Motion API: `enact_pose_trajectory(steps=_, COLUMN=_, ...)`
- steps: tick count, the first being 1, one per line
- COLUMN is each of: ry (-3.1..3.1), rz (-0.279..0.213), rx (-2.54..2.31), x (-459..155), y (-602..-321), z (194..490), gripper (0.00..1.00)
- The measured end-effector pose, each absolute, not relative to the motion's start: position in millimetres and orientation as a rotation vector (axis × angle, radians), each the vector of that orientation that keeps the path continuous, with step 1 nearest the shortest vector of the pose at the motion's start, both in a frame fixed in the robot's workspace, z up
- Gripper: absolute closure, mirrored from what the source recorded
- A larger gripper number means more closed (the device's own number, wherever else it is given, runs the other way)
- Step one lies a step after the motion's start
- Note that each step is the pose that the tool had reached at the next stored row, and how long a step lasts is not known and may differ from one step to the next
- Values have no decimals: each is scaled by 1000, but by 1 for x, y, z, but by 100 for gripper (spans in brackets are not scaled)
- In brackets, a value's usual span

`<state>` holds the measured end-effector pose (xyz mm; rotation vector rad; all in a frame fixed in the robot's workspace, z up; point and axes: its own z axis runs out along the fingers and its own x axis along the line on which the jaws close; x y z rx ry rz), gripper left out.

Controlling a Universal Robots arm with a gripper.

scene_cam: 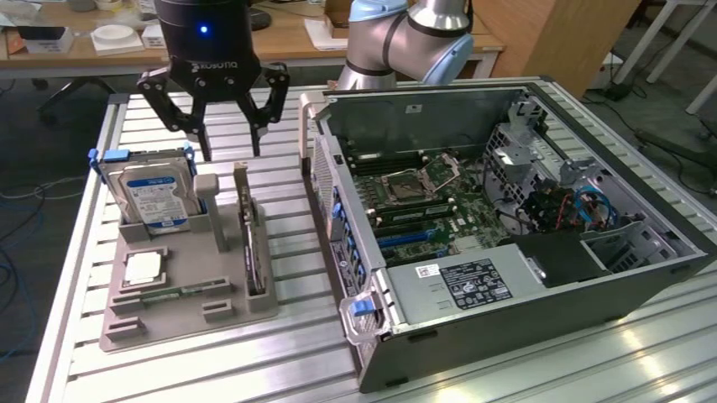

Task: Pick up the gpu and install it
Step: 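Pick up the gpu and move the gpu toward the slot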

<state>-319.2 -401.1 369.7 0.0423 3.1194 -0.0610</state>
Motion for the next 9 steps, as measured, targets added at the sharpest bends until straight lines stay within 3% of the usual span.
enact_pose_trajectory(steps=9, ry=3120, rz=-63, rx=44, x=-319, y=-401, z=356, gripper=41)
